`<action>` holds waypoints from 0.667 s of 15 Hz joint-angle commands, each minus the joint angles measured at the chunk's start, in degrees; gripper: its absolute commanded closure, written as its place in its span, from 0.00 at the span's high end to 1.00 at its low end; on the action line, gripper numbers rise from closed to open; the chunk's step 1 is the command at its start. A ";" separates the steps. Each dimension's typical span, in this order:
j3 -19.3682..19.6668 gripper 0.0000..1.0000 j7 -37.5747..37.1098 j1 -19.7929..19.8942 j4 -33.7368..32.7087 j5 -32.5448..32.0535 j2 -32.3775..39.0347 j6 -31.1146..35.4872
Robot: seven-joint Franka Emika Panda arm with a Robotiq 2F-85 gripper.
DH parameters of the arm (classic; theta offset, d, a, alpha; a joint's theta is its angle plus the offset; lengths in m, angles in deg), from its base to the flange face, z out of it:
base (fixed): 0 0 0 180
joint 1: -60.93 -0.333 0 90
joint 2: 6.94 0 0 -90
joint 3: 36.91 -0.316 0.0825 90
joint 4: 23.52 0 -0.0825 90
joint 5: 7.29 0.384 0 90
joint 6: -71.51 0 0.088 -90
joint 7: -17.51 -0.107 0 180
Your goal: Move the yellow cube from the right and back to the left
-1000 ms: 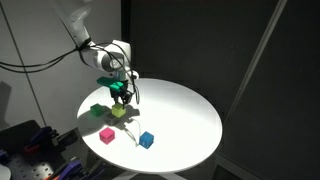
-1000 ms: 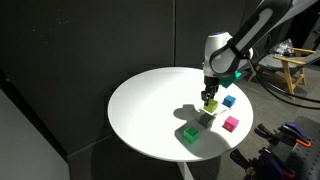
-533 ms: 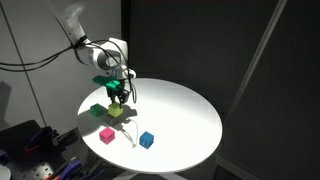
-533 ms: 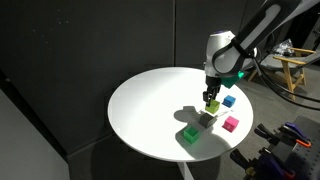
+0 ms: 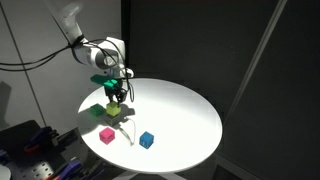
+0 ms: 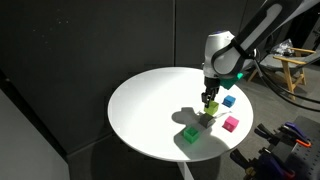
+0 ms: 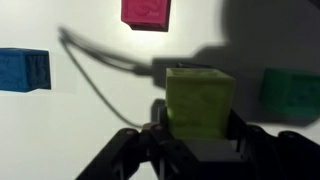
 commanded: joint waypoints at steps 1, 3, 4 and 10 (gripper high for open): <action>0.12 0.32 -3.01 -1.10 0.43 -1.81 -0.96 -0.47; 0.19 0.32 -3.70 -1.63 0.34 -2.03 -0.62 -0.28; 0.23 0.32 -3.91 -1.83 0.31 -2.12 -0.41 -0.16; 0.42 0.32 -4.14 -2.23 -0.16 -2.36 1.21 0.43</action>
